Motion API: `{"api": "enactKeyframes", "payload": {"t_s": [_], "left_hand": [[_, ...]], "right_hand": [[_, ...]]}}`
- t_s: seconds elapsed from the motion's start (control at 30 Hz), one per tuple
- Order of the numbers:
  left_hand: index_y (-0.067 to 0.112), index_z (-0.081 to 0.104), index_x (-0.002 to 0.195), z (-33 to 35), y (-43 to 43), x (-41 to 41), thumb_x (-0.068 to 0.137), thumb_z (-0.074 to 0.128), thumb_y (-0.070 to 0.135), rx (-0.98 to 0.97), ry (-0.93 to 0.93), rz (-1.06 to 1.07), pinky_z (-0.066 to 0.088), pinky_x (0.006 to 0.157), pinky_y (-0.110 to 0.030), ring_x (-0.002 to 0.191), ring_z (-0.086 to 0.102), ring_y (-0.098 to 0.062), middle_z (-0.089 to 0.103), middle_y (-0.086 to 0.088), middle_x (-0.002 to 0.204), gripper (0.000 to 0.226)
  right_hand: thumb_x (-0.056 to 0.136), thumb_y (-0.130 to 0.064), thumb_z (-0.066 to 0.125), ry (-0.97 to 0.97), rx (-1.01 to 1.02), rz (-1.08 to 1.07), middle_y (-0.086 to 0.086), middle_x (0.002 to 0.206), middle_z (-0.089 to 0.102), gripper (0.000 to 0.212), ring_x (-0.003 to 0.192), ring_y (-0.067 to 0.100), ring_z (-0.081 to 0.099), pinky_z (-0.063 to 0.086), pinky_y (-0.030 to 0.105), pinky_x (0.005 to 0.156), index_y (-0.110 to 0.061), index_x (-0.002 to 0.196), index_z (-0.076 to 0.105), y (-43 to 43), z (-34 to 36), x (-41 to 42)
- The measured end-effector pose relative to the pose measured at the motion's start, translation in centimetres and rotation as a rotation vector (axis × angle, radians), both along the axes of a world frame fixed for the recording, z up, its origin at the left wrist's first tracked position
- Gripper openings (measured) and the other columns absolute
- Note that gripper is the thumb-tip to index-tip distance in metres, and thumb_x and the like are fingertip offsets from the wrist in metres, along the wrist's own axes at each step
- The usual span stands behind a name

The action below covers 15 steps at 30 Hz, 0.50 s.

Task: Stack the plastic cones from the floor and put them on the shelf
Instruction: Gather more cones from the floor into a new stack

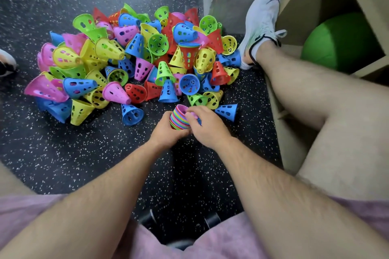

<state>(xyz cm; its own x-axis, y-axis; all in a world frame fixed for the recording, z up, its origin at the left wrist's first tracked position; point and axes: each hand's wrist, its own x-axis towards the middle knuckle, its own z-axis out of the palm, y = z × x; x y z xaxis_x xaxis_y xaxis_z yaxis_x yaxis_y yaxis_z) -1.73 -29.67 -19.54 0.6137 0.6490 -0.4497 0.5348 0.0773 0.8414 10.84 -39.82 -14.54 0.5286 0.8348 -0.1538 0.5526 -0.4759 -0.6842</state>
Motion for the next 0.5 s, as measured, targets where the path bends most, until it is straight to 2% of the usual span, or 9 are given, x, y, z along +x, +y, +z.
{"api": "enactKeyframes", "payload": {"t_s": [0.07,0.13,0.2,0.27,0.37,0.5], "left_hand": [[0.022,0.054,0.113,-0.4,-0.2,-0.3,0.057,0.099,0.037,-0.018,-0.012,-0.002,0.057,0.08,-0.03,0.086,0.067,-0.012,0.07,0.003,0.099,0.073],[0.026,0.053,0.11,-0.9,-0.5,-0.7,0.053,0.098,0.046,-0.032,0.012,-0.01,0.057,0.084,-0.033,0.09,0.069,-0.013,0.071,0.003,0.1,0.076],[0.025,0.053,0.113,-1.2,-0.8,-1.0,0.06,0.099,0.039,-0.045,0.019,-0.016,0.055,0.085,-0.03,0.092,0.068,-0.013,0.07,0.004,0.101,0.071],[0.025,0.052,0.114,-1.3,-1.0,-1.2,0.063,0.098,0.038,-0.05,0.024,-0.017,0.055,0.086,-0.03,0.094,0.068,-0.012,0.069,0.004,0.102,0.07],[0.024,0.052,0.115,-1.5,-1.0,-1.4,0.063,0.098,0.038,-0.054,0.03,-0.018,0.055,0.086,-0.03,0.094,0.067,-0.011,0.069,0.004,0.103,0.07],[0.02,0.053,0.117,-1.3,-0.6,-1.7,0.065,0.097,0.037,-0.035,0.051,-0.007,0.053,0.083,-0.029,0.09,0.067,-0.01,0.069,0.005,0.101,0.071]], "right_hand": [[0.099,-0.028,0.044,-0.129,-0.023,-0.088,-0.002,0.126,0.058,0.032,0.118,0.017,0.05,0.041,0.035,0.103,-0.02,0.126,0.059,-0.6,-0.5,0.5],[0.092,-0.017,0.048,-0.272,-0.186,-0.047,-0.003,0.134,0.051,0.04,0.126,0.02,0.042,0.037,0.038,0.108,-0.022,0.131,0.055,-1.6,-1.5,1.2],[0.09,-0.012,0.052,-0.274,-0.342,0.001,-0.004,0.144,0.041,0.05,0.131,0.022,0.037,0.037,0.04,0.109,-0.027,0.138,0.049,-2.3,-2.6,1.8],[0.093,-0.013,0.055,-0.242,-0.381,-0.046,-0.002,0.148,0.035,0.049,0.131,0.024,0.038,0.042,0.043,0.106,-0.029,0.139,0.046,-2.5,-3.2,2.1],[0.094,-0.015,0.058,-0.337,-0.325,-0.009,-0.003,0.14,0.038,0.035,0.12,0.024,0.046,0.047,0.043,0.094,-0.024,0.126,0.05,-2.0,-3.3,2.2],[0.095,-0.018,0.058,-0.385,-0.372,0.246,-0.003,0.129,0.049,0.041,0.116,0.024,0.046,0.046,0.04,0.093,-0.026,0.133,0.044,-1.7,-3.7,2.1]]}}
